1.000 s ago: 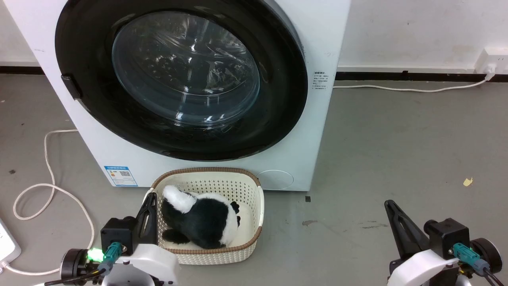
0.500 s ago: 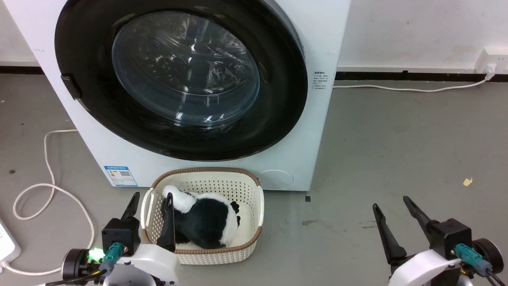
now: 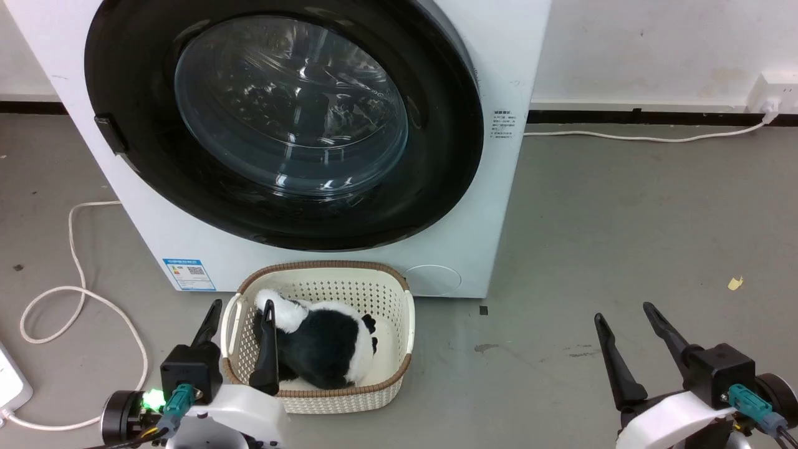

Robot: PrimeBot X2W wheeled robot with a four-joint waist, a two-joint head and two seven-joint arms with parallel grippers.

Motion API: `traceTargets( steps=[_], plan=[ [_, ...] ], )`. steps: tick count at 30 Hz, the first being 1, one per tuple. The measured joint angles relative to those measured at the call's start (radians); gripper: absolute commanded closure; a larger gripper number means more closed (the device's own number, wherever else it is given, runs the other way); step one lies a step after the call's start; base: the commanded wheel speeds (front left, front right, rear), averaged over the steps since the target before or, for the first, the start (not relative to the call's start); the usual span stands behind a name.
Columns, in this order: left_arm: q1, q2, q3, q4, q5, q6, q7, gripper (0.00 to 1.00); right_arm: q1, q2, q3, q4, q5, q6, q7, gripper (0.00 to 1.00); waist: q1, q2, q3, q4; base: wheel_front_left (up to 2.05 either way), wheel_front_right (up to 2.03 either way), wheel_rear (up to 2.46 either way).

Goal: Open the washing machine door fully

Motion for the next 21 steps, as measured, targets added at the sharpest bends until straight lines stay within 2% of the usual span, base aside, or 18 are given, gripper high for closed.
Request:
traceTargets(
  steps=[17, 18, 19, 20, 21],
  plan=[
    [0.000, 0.000, -0.028, -0.005, -0.026, 0.035, -0.034, 0.00, 0.000, -0.040, 0.005, -0.014, 0.020, 0.000, -0.035, 0.00, 0.0000, 0.0000, 0.031, 0.031, 0.00, 0.00, 0.00],
    [0.000, 0.000, -0.029, -0.006, -0.027, 0.035, -0.035, 0.00, -0.001, -0.045, 0.006, -0.014, 0.025, 0.000, -0.035, 0.37, 0.0000, 0.0000, 0.034, 0.033, 0.00, 0.00, 0.00],
    [0.000, 0.000, -0.031, -0.007, -0.028, 0.036, -0.036, 0.00, -0.002, -0.049, 0.006, -0.014, 0.032, 0.000, -0.036, 0.85, 0.0000, 0.0000, 0.038, 0.036, 0.00, 0.00, 0.00],
    [0.000, 0.000, -0.033, -0.009, -0.029, 0.039, -0.037, 0.00, -0.002, -0.053, 0.007, -0.014, 0.040, 0.000, -0.036, 1.00, 0.0000, 0.0000, 0.042, 0.038, 0.00, 0.00, 0.00],
    [-0.001, 0.000, -0.035, -0.010, -0.030, 0.044, -0.043, 0.00, -0.004, -0.059, 0.010, -0.014, 0.047, 0.000, -0.040, 1.00, 0.0000, 0.0000, 0.047, 0.040, 0.00, 0.00, 0.00]
  ],
)
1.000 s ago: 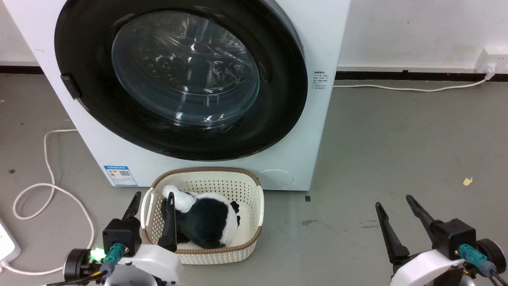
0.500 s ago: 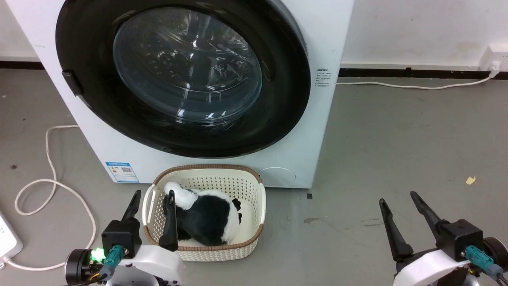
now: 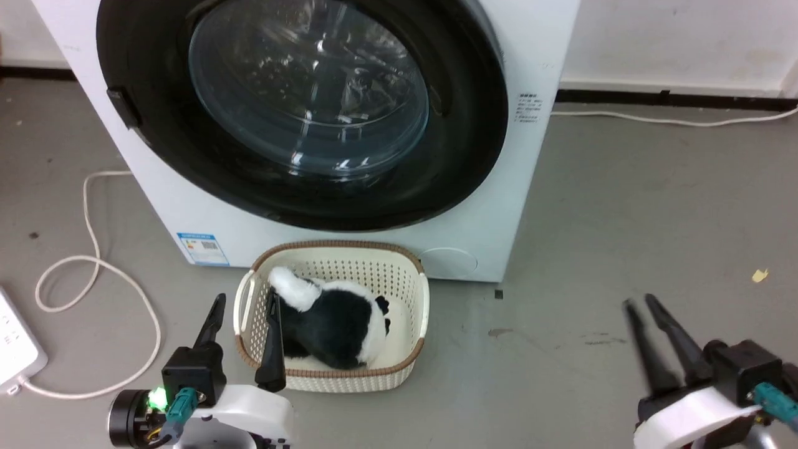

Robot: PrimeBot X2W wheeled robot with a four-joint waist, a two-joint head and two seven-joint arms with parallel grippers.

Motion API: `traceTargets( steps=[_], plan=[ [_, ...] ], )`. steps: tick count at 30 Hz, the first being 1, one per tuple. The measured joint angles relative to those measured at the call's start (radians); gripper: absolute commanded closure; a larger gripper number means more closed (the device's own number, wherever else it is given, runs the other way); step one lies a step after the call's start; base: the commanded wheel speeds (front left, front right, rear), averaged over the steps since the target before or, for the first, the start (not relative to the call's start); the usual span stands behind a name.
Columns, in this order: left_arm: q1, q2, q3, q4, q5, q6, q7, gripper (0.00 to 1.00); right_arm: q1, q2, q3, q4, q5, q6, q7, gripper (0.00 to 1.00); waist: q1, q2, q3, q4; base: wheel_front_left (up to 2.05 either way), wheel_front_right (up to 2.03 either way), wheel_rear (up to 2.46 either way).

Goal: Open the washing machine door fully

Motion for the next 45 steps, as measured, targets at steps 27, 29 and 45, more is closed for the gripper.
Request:
traceTargets(
  steps=[27, 29, 45],
  plan=[
    [-0.069, 0.000, -0.093, -0.055, -0.058, 0.099, -0.054, 0.00, -0.380, -0.171, 0.004, 0.016, 0.463, 0.000, 0.137, 1.00, 0.0001, 0.0000, 0.192, 0.091, 0.00, 0.00, 0.00],
    [-0.070, 0.000, -0.097, -0.058, -0.059, 0.106, -0.059, 0.00, -0.418, -0.175, -0.006, 0.035, 0.506, 0.000, 0.165, 1.00, 0.0001, 0.0000, 0.209, 0.099, 0.00, 0.00, 0.00],
    [-0.105, 0.000, -0.162, -0.091, -0.096, 0.173, -0.098, 0.00, -0.842, -0.155, -0.121, 0.399, 0.841, 0.000, 0.467, 1.00, 0.0001, 0.0000, 0.335, 0.196, 0.00, 0.00, 0.00]
  ],
)
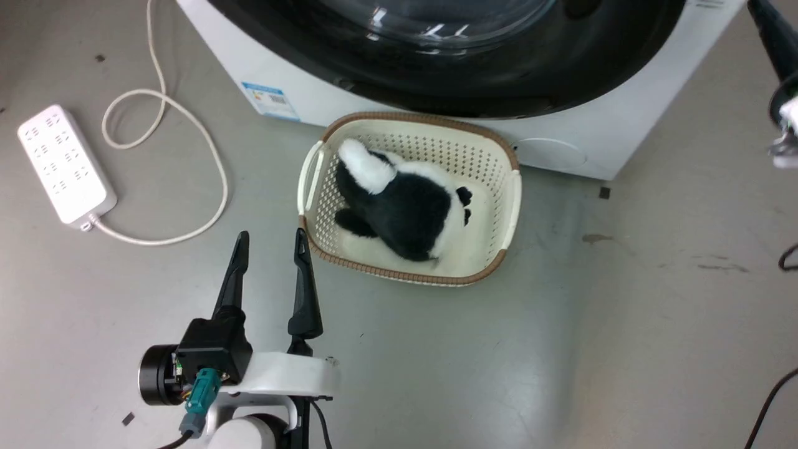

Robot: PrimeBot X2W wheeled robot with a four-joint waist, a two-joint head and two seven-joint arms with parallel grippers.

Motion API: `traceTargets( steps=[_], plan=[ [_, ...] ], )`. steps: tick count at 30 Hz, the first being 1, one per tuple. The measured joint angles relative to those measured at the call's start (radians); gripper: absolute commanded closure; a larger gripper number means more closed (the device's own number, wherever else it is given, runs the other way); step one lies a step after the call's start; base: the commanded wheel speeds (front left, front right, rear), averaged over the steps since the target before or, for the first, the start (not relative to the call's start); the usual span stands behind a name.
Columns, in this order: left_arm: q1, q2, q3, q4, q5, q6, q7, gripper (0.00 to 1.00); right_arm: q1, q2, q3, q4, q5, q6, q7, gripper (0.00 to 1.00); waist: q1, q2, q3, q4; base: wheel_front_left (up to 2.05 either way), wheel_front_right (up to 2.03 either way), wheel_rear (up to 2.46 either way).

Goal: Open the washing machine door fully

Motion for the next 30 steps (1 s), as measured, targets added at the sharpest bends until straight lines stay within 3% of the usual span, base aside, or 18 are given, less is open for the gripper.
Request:
traceTargets(
  steps=[11, 21, 30],
  plan=[
    [-0.009, 0.000, -0.039, -0.003, -0.019, 0.030, -0.022, 0.00, -0.271, -0.009, -0.053, 0.293, 0.090, 0.000, 0.180, 1.00, 0.0000, 0.0000, 0.057, 0.042, 0.00, 0.00, 0.00],
    [-0.037, 0.000, -0.085, -0.015, -0.033, 0.060, -0.044, 0.00, -0.427, -0.031, -0.082, 0.447, 0.147, 0.000, 0.273, 1.00, -0.0001, 0.0000, 0.105, 0.082, 0.00, 0.00, 0.00],
    [-0.043, 0.000, -0.092, -0.009, -0.049, 0.077, -0.062, 0.00, -0.432, -0.045, -0.104, 0.507, 0.218, -0.002, 0.378, 1.00, 0.0000, 0.0000, 0.089, 0.085, 0.00, 0.00, 0.00]
  ],
)
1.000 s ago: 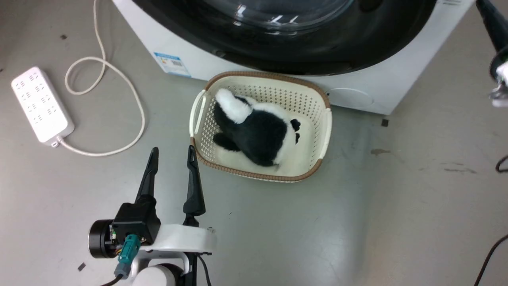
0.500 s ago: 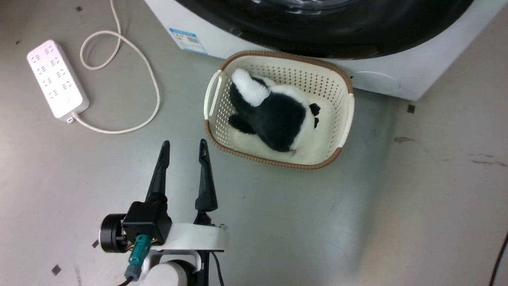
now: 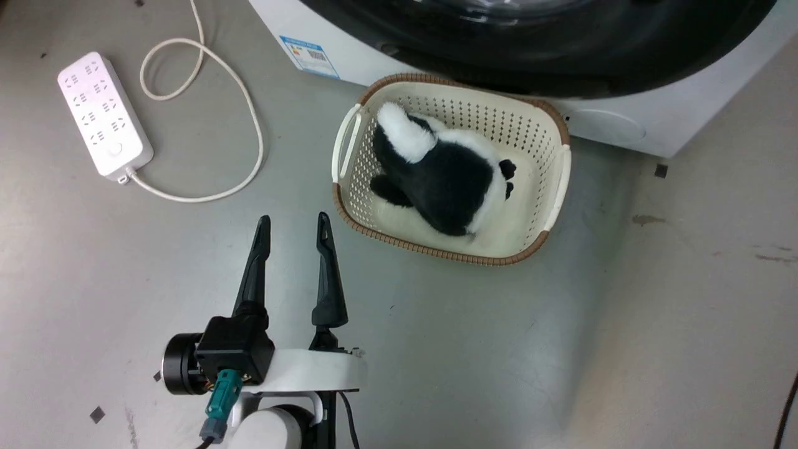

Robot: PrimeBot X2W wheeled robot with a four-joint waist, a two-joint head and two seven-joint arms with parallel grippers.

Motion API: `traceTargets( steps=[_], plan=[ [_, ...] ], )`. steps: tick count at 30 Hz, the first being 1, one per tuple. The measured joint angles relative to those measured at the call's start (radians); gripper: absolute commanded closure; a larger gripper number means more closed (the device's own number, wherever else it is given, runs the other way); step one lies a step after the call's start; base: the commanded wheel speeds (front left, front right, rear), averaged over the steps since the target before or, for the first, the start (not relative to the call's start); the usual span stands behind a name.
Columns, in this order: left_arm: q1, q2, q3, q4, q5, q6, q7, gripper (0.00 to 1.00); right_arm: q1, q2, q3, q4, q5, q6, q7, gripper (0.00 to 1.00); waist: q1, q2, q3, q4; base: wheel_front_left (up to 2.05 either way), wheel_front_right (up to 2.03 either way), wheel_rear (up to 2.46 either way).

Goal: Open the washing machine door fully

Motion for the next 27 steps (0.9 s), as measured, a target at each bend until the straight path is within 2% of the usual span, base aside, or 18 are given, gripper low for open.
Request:
traceTargets(
  steps=[9, 27],
  plan=[
    [0.001, 0.000, 0.011, 0.021, -0.007, 0.003, -0.016, 0.00, 0.143, 0.041, -0.029, -0.035, 0.090, 0.000, 0.067, 1.00, -0.0001, 0.0000, -0.076, -0.015, 0.00, 0.00, 0.00],
    [0.094, 0.000, 0.076, 0.076, 0.016, -0.070, -0.016, 0.00, 0.521, 0.232, -0.004, -0.212, 0.116, 0.000, 0.156, 1.00, -0.0003, 0.0000, -0.278, -0.048, 0.00, 0.00, 0.00]
  ],
)
